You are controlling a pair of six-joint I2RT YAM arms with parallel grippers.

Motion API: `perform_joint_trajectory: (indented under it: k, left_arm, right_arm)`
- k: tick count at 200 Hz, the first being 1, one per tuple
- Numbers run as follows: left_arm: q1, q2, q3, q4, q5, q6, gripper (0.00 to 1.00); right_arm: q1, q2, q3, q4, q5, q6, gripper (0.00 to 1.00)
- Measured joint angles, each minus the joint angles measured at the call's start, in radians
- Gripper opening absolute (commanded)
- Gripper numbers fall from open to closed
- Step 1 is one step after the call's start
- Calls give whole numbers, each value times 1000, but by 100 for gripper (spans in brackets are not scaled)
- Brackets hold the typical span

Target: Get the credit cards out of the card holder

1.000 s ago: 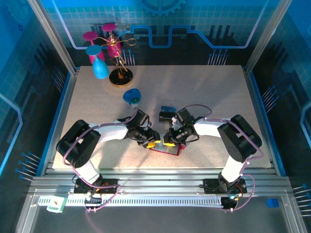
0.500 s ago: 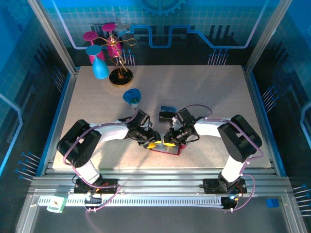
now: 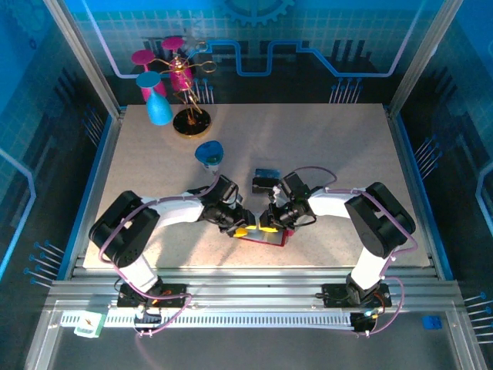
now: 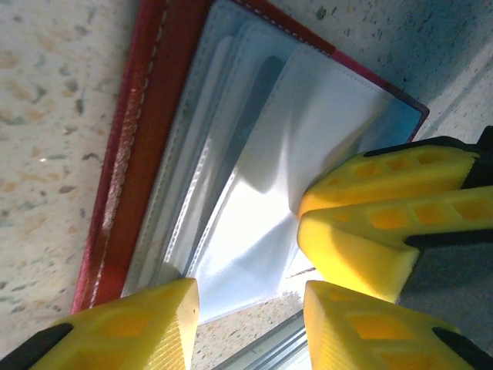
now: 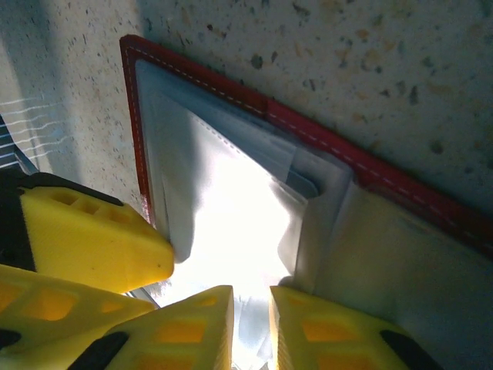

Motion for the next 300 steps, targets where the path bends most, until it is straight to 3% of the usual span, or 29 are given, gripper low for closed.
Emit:
perform_joint_trajectory:
  k: [88,173,300]
  left_arm:
    - [-27,-63,-53,0,-21,-20,44]
    - [-89,-67,-117,166,-37,-144,45]
    - [-91,-69,-121,198,-103,-172,44]
  right_arm:
    - [-12,-12,-57,87,-14,31,12]
    - [-13,-20,-66,99,-14,45,13]
    - [-13,-22,-65,92,-11,45,13]
